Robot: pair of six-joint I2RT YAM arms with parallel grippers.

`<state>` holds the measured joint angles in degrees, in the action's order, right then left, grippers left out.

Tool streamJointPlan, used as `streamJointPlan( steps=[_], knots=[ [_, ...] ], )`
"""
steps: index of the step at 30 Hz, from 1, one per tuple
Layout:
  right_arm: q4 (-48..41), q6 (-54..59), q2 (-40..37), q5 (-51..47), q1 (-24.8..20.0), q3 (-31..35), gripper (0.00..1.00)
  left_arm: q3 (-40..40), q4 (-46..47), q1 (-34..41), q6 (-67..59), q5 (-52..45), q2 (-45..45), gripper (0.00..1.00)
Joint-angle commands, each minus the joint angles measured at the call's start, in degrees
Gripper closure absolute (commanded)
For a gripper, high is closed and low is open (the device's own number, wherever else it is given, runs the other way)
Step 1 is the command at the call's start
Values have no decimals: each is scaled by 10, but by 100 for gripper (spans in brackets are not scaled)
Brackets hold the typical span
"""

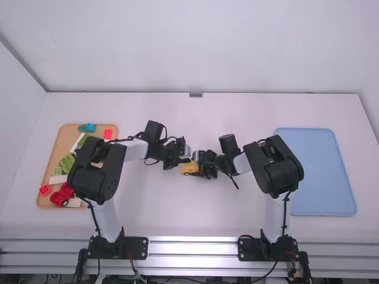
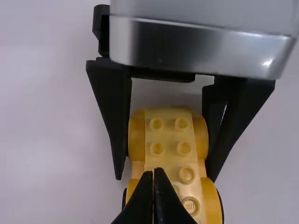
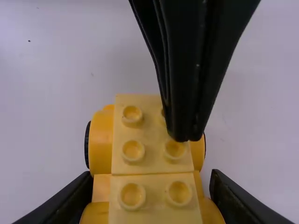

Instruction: Assemble lego blocks to make yellow taxi

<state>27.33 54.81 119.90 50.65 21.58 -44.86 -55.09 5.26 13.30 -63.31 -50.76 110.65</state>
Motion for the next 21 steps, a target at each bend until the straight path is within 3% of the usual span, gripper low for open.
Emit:
streamJointPlan(
  steps=[1,9,21],
  knots=[
    [9,7,8,3,1,-2,46,3,27,3,-24,24,27,98],
    [9,5,8,3,1,-2,47,4,50,37,-52,94,28,98],
    [9,5,8,-12,1,-2,47,-13,79,43,-81,95,28,98]
  ],
)
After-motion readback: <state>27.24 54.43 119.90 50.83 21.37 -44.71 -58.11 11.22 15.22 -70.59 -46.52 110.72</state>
